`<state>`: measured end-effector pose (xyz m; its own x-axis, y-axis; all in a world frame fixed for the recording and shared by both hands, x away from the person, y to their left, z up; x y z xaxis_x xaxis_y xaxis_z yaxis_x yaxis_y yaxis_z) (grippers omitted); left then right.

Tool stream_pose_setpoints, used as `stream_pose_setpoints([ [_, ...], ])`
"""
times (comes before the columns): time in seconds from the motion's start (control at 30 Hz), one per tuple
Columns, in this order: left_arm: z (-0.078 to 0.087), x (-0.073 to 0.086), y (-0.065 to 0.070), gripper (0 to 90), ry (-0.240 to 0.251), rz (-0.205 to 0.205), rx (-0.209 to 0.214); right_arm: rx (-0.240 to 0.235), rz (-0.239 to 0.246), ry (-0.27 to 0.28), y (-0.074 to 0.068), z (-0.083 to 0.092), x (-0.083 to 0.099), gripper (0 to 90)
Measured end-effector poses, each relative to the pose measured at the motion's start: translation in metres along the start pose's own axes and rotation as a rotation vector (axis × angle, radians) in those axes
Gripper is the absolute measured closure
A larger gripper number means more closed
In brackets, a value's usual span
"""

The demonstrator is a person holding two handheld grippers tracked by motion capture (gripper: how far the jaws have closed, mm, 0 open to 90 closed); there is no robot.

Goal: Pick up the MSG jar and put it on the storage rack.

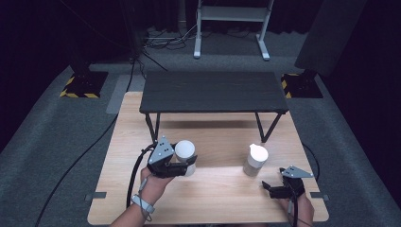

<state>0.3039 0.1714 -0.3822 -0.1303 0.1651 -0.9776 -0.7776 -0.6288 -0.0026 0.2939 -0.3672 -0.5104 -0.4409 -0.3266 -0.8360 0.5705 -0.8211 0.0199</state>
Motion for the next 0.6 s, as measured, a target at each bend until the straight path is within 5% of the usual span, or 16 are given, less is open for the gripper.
stream_pose_setpoints([
  [0.17,-0.004,-0.023,-0.009,33.9,0.043,0.006,0.002,0.002,-0.001,0.000,0.000,0.000,0.000,0.8],
  [0.6,-0.021,-0.091,-0.033,33.9,0.054,-0.019,-0.023,0.007,-0.005,-0.001,0.000,0.000,0.000,0.7],
])
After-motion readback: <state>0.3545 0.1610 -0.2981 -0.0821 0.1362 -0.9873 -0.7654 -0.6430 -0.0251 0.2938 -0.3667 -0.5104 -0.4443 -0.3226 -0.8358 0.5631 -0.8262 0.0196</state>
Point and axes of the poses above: each handheld gripper's, and its own axes: z roughly backward along the jaws, x roughly out of its underside, y roughly to its right, the point moved 7 cm from there along -z, roughly forward along the jaws, and after that the axes turned 5 degrees about y, right-handed, at the moved point
